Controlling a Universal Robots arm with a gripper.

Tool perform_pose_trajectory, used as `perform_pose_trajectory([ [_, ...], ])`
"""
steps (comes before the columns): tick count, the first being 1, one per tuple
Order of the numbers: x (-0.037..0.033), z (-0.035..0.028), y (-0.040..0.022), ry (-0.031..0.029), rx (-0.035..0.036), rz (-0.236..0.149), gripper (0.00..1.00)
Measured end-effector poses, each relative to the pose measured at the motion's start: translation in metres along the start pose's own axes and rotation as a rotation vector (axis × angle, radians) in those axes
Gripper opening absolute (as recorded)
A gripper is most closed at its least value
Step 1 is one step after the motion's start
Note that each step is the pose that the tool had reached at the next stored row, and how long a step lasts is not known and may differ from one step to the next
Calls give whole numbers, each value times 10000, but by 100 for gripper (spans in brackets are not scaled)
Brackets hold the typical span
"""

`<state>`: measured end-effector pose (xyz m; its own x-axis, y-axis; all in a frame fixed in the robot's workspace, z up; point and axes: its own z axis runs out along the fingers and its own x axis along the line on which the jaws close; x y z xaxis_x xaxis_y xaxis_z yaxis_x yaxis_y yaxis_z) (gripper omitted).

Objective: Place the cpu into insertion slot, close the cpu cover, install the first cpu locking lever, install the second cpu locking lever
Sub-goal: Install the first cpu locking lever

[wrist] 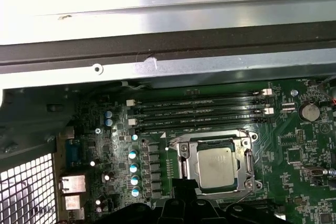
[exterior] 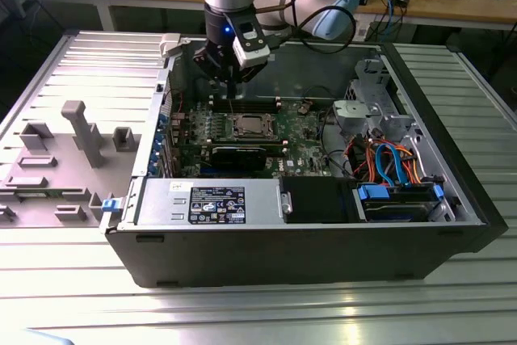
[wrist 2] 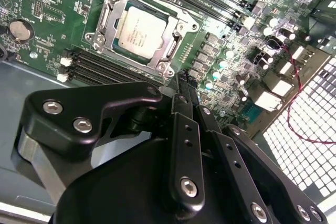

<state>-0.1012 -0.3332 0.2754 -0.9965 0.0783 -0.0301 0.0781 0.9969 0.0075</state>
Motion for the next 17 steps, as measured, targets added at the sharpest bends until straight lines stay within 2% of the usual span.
perform_pose_trajectory([
  [8,1,1,0,-1,-4,-24,11],
  [11,2,8,0,2,-13,-369,11],
  [12,92,36,-7,3,-30,-885,11],
  [13,236,55,27,-4,-31,-884,11],
  [14,247,100,204,-4,-31,-883,11],
  [15,185,113,220,-4,-17,-884,11],
  [17,126,120,227,-7,6,-887,11],
])
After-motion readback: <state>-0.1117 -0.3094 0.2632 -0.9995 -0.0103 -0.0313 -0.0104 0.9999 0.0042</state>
